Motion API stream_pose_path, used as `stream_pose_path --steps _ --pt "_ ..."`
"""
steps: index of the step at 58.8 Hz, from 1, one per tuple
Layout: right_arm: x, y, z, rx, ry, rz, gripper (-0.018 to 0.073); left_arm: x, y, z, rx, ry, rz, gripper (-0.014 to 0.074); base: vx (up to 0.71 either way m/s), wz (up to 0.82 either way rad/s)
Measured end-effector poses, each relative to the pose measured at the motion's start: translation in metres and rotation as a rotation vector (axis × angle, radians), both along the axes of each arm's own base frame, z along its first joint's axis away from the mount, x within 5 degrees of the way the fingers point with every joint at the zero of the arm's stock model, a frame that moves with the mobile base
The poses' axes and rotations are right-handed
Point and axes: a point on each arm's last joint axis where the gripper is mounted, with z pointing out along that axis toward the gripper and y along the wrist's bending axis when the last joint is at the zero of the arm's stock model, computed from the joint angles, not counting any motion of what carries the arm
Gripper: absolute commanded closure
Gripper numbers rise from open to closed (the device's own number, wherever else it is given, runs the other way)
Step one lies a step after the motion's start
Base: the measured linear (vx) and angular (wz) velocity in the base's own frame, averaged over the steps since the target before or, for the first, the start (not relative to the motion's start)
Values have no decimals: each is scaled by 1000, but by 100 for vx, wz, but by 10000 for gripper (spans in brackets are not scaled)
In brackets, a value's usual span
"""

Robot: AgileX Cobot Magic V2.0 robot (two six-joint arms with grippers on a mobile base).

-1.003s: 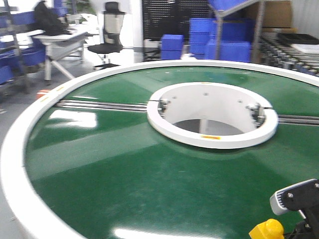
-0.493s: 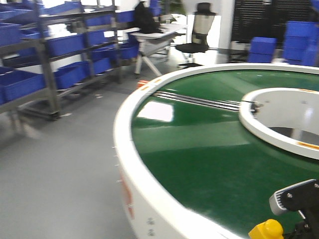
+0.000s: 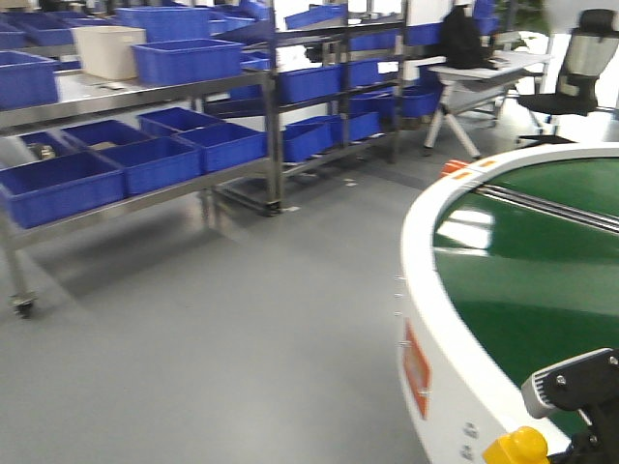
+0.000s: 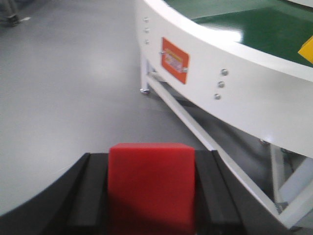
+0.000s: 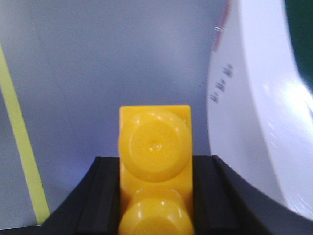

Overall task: Pick red and yellow blocks into blue bin
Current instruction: 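Drive the base to the large blue bin holding both blocks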

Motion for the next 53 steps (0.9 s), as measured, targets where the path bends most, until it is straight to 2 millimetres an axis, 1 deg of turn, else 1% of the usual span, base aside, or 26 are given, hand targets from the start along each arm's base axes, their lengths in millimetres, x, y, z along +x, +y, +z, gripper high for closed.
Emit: stream_pose_path --steps 25,41,53 --pt "0 0 0 0 0 0 328 0 0 0 -1 1 0 362 9 41" --pt "0 0 0 0 0 0 328 0 0 0 -1 1 0 362 20 34" --pt "0 0 0 0 0 0 328 0 0 0 -1 1 0 362 26 21"
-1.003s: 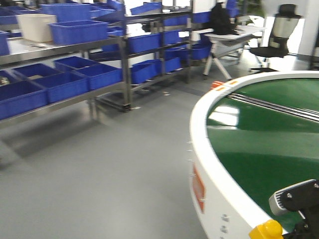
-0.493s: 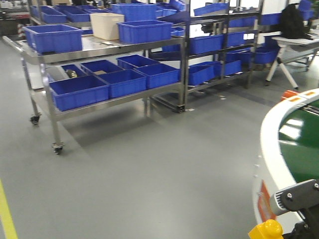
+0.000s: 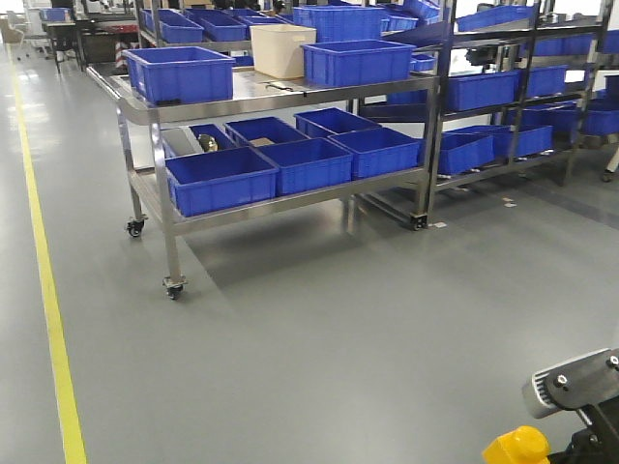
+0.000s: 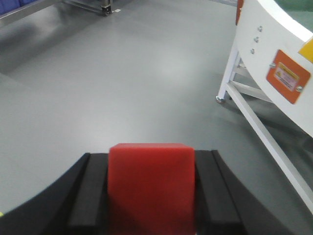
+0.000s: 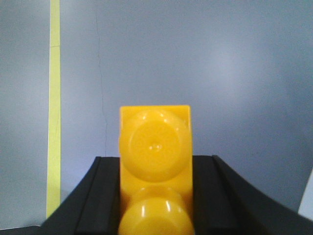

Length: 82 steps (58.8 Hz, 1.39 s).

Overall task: Pick red and yellow blocks into blue bin
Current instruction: 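Drive the base to the large blue bin holding both blocks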

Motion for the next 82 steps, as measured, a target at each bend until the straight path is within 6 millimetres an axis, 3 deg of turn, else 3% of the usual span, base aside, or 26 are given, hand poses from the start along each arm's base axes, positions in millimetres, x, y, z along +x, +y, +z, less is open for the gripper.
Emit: stream_pose_path --steps 40,82 --pt "0 0 0 0 0 0 328 0 0 0 0 0 0 362 36 3" --pt "0 0 0 0 0 0 328 0 0 0 0 0 0 362 44 -25"
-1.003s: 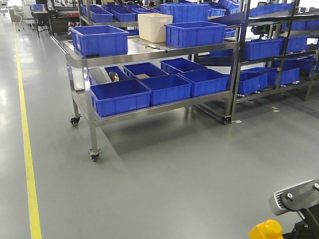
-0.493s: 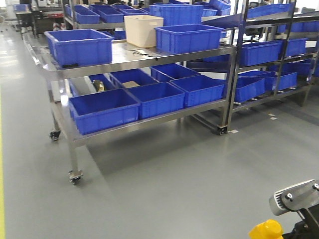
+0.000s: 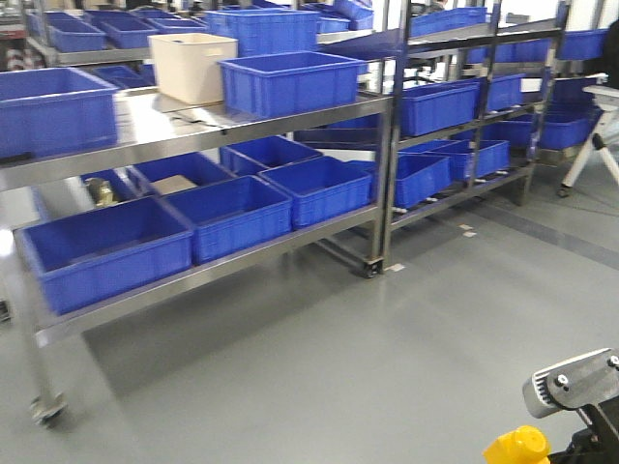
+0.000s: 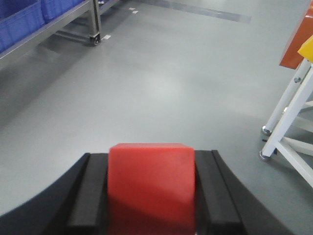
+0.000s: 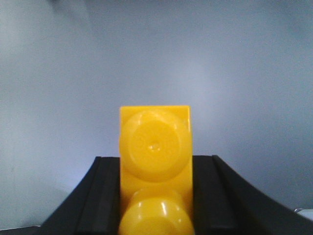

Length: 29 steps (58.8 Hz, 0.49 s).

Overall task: Pick red and yellow blocks into blue bin
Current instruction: 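Drive the base to the large blue bin holding both blocks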

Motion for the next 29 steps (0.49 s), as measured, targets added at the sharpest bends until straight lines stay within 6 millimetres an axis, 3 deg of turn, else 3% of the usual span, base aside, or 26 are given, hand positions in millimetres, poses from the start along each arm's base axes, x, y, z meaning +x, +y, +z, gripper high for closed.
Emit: stream_pose_path --steps 29 --pt "0 0 0 0 0 0 328 0 0 0 0 0 0 362 46 -23"
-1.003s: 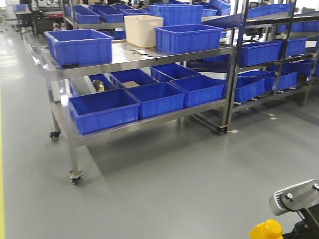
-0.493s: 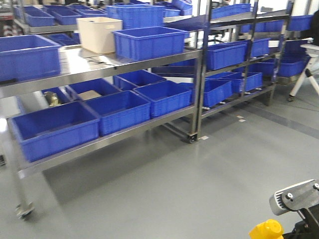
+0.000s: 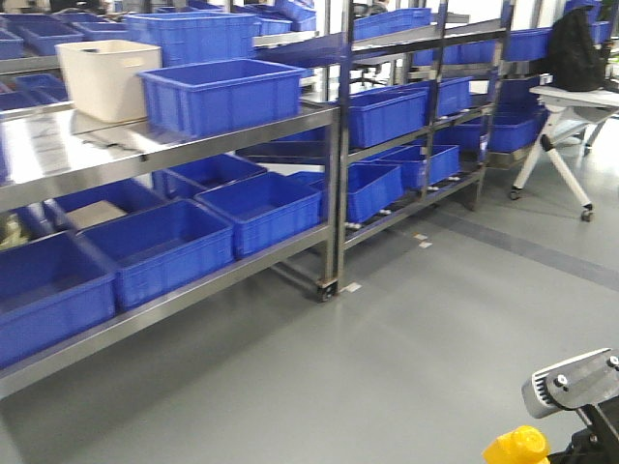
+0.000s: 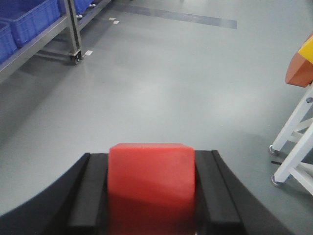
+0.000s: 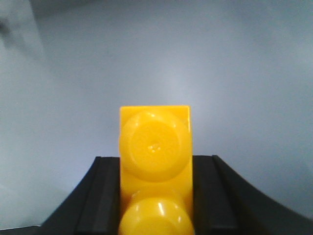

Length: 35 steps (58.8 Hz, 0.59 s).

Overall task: Pick red and yellow blocks into blue bin
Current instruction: 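Drive the base to the large blue bin holding both blocks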

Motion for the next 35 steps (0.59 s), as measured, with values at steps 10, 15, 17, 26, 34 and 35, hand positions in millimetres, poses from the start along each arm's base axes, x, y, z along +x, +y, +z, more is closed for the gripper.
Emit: stream_pose_path --steps 10,15,17,26,34,35 --pt "0 0 0 0 0 0 328 0 0 0 0 1 0 362 47 -27" --pt "0 0 0 0 0 0 328 0 0 0 0 1 0 362 47 -31" --pt "0 0 0 0 0 0 328 0 0 0 0 1 0 362 47 -32" --pt "0 0 0 0 0 0 328 0 0 0 0 1 0 362 46 -33" --pt "0 0 0 0 0 0 328 0 0 0 0 1 0 362 46 -32" --pt "0 0 0 0 0 0 328 0 0 0 0 1 0 362 46 -31"
